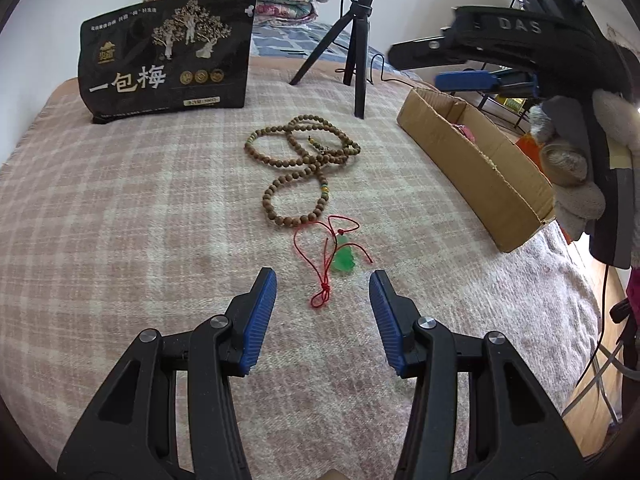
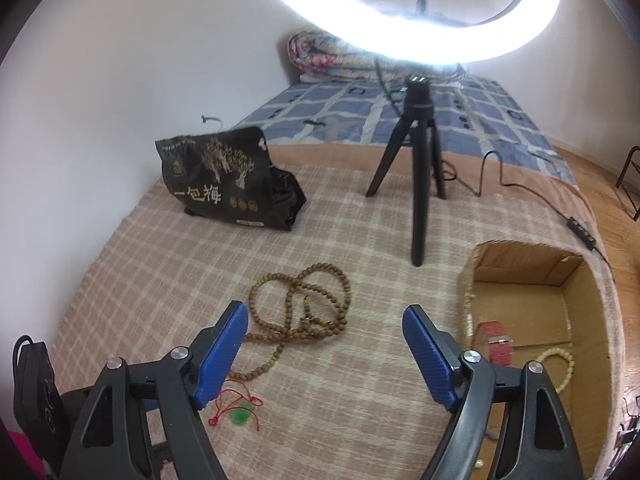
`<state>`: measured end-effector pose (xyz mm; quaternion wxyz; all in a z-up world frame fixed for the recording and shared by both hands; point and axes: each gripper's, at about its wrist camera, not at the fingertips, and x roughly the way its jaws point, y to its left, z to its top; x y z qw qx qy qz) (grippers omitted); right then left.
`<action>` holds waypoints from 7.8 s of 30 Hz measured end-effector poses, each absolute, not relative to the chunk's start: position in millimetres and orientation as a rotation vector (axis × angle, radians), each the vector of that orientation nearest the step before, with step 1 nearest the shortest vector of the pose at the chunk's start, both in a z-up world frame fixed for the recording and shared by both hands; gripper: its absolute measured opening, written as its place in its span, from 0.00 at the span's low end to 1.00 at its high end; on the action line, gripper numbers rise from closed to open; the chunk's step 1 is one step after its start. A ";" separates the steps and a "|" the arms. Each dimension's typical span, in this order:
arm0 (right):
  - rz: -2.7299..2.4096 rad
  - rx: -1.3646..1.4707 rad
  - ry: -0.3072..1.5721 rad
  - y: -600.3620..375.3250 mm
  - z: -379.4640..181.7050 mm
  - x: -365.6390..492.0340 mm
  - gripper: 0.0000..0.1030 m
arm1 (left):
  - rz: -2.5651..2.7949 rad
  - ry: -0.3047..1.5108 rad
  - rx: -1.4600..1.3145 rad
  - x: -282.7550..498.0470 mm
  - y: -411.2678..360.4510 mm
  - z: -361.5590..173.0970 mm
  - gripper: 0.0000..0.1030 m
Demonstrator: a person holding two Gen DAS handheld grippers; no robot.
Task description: Organize jewelry
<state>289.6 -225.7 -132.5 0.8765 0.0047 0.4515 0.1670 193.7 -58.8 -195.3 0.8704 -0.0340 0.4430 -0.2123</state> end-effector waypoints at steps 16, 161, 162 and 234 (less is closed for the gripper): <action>0.292 0.089 1.151 -197.3 -198.7 336.3 0.64 | -0.466 0.948 -0.077 205.5 -74.3 -210.2 0.48; 0.137 0.099 0.755 -405.9 -10.9 209.5 0.04 | -0.624 0.708 0.111 165.3 -254.8 -87.2 0.14; 0.135 0.102 0.757 -408.4 -12.5 213.0 0.04 | -0.625 0.709 0.113 166.9 -257.2 -88.2 0.14; -0.039 0.040 0.888 -403.1 -104.6 279.9 1.00 | -0.635 0.744 0.145 195.9 -290.7 -121.6 0.72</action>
